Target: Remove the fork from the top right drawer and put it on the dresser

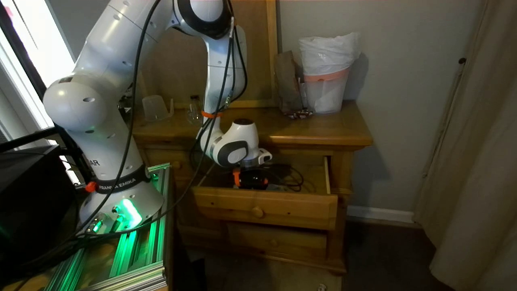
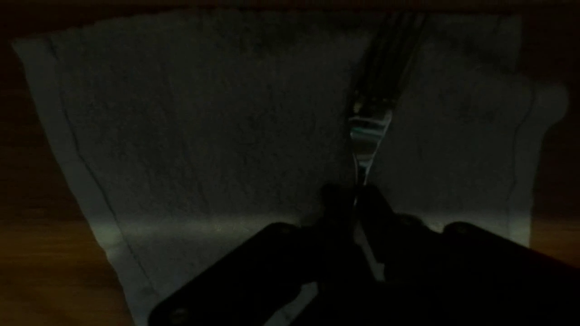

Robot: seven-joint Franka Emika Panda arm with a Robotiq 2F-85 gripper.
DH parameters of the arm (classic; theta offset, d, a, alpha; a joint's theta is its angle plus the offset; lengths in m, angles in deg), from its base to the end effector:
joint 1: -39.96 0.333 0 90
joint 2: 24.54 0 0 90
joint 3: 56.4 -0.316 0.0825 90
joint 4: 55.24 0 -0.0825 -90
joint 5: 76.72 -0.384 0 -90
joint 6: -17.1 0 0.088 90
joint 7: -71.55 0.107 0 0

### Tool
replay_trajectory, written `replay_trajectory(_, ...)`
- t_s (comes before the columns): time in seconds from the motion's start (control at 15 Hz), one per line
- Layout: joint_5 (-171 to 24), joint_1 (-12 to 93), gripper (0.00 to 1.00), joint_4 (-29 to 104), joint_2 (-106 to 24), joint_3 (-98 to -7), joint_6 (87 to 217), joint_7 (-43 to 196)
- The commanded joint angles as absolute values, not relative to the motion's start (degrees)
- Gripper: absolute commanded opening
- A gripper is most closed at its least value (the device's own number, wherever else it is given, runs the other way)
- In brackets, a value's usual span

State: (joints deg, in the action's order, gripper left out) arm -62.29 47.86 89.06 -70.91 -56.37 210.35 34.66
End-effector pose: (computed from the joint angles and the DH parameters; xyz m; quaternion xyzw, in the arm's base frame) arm 0.3776 0.0798 -0.0036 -0.8703 -0.4913 -0.0281 0.0194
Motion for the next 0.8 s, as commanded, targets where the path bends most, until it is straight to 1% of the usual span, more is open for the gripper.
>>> replay_trajectory(0.0,-59.3,47.5,0.00,87.9,-71.6,-56.0,209.0,37.0)
replay_trajectory(0.33,-58.2,46.7,0.02,88.9,-69.5,-56.3,208.3,37.2)
replay_trajectory(0.73,-58.8,43.7,0.02,92.0,-61.2,-57.6,207.7,40.6)
